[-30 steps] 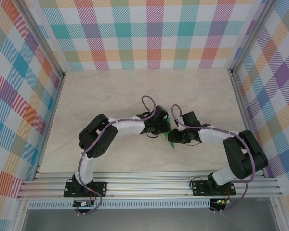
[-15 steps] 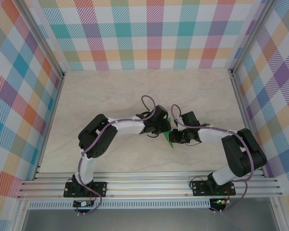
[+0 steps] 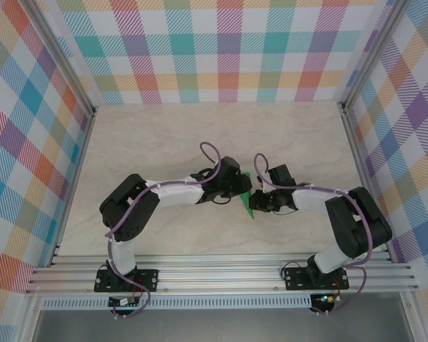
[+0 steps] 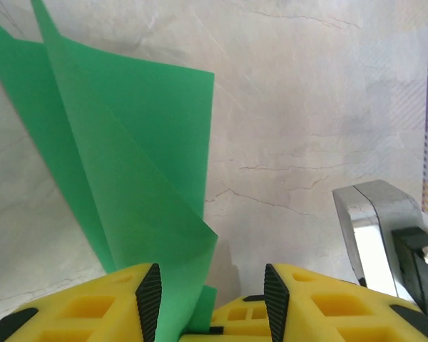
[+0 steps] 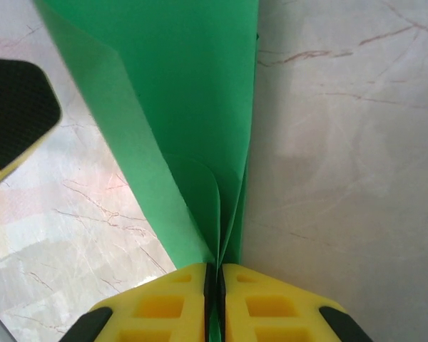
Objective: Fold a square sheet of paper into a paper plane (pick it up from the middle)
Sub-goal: Fold the wing for the fifth time at the center of the table.
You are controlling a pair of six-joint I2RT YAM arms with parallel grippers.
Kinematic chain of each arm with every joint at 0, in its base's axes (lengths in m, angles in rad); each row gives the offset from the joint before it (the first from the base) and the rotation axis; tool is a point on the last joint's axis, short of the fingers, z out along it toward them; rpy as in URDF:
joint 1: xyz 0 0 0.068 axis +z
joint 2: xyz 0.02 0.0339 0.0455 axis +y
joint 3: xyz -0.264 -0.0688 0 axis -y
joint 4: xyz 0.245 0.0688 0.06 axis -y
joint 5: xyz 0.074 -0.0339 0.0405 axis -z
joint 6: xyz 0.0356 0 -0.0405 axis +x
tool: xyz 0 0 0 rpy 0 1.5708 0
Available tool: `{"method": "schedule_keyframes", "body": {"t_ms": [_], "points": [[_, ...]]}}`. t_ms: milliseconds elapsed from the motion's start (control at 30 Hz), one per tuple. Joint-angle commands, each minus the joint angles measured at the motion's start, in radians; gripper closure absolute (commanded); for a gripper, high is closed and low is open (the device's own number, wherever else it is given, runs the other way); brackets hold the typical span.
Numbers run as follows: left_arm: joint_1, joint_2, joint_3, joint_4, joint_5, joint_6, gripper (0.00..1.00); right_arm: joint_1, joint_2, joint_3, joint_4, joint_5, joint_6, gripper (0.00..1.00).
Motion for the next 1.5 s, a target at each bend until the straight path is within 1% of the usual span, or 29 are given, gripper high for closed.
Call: {"method": "schedule_keyframes", "body": {"t_ms": [0,233,367,533,633,733,833,933,1000,1067,1133,1200,1267,1333,1467], "points": [[0.008,-0.016,-0.025,0.083,0.042,-0.009,0.56,-0.006,0.020,0.000,0.021,-0.024,0.012,0.88],[0.010,0.010,-0.041,0.104,0.056,-0.019,0.57,-0.019,0.022,-0.013,0.048,-0.041,0.035,0.88],[0.009,0.041,-0.018,0.103,0.072,-0.015,0.57,-0.024,0.023,-0.018,0.056,-0.050,0.040,0.88],[0.018,0.094,0.013,0.090,0.057,0.008,0.58,-0.033,0.025,-0.025,0.054,-0.050,0.042,0.88],[0.024,0.126,0.039,0.059,0.052,0.019,0.61,-0.037,0.021,-0.024,0.046,-0.042,0.047,0.85],[0.025,0.141,0.042,0.057,0.055,0.019,0.61,-0.041,0.005,-0.025,0.037,-0.039,0.053,0.83],[0.025,0.146,0.045,0.056,0.057,0.019,0.61,-0.042,-0.020,-0.026,0.018,-0.023,0.062,0.76],[0.026,0.144,0.047,0.052,0.056,0.019,0.62,-0.043,-0.069,-0.034,-0.007,0.010,0.073,0.70],[0.027,0.146,0.051,0.050,0.061,0.021,0.62,-0.045,-0.117,-0.040,-0.029,0.036,0.080,0.70],[0.027,0.150,0.057,0.048,0.066,0.021,0.62,-0.045,-0.175,-0.051,-0.036,0.037,0.082,0.71],[0.027,0.152,0.061,0.045,0.069,0.023,0.62,-0.045,-0.217,-0.060,-0.030,0.005,0.081,0.77],[0.027,0.153,0.068,0.038,0.072,0.022,0.62,-0.045,-0.225,-0.060,-0.007,-0.086,0.073,0.82],[0.026,0.158,0.073,0.036,0.078,0.024,0.62,-0.044,-0.198,-0.055,0.034,-0.195,0.081,0.88],[0.026,0.158,0.076,0.034,0.080,0.024,0.62,-0.037,-0.166,-0.050,0.062,-0.244,0.098,0.92],[0.027,0.164,0.084,0.028,0.081,0.023,0.62,-0.033,-0.134,-0.043,0.055,-0.200,0.092,0.93]]}}
